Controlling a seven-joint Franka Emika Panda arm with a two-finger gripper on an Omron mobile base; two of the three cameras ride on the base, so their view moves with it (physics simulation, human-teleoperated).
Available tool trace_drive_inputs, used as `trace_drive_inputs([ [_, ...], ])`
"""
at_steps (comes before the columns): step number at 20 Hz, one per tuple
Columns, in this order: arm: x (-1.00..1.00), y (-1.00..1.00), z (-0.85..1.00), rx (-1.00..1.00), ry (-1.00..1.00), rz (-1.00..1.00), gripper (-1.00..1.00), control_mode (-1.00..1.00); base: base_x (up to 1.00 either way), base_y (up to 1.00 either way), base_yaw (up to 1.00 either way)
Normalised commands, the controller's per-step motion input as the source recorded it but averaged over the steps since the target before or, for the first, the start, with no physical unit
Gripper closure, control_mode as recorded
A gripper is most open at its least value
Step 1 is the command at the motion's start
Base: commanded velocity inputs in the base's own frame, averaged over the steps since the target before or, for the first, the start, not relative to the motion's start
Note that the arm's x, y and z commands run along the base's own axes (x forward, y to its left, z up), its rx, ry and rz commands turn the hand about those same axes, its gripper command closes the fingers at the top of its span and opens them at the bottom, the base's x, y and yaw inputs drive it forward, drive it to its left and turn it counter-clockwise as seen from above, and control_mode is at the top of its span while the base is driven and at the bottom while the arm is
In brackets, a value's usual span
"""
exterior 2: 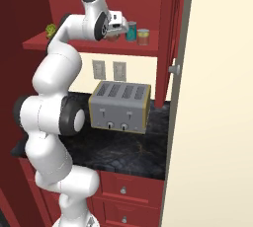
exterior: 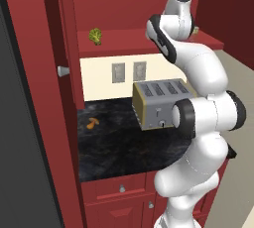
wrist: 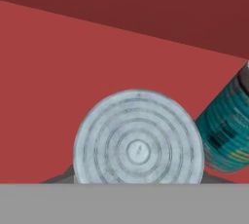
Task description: Pick the cans from the counter and place them in their designated side in the cabinet.
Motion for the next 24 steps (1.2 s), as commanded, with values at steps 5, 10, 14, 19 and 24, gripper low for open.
trace_drive_inputs([
  [5, 0.23, 0.00, -0.14, 0.00, 0.04, 0.00, 1.00, -1.00, 0.00, 0.00, 0.00],
  [10, 0.26, 0.00, -0.17, 0.00, 0.04, 0.00, 1.00, -1.00, 0.00, 0.00, 0.00],
  [14, 0.24, 0.00, -0.17, 0.00, 0.04, 0.00, 1.00, -1.00, 0.00, 0.00, 0.00],
  [19, 0.23, -0.01, -0.22, 0.00, 0.05, 0.00, -1.00, -1.00, 0.00, 0.00, 0.00],
  [24, 0.12, 0.00, -0.16, 0.00, 0.02, 0.00, -1.00, -1.00, 0.00, 0.00, 0.00],
])
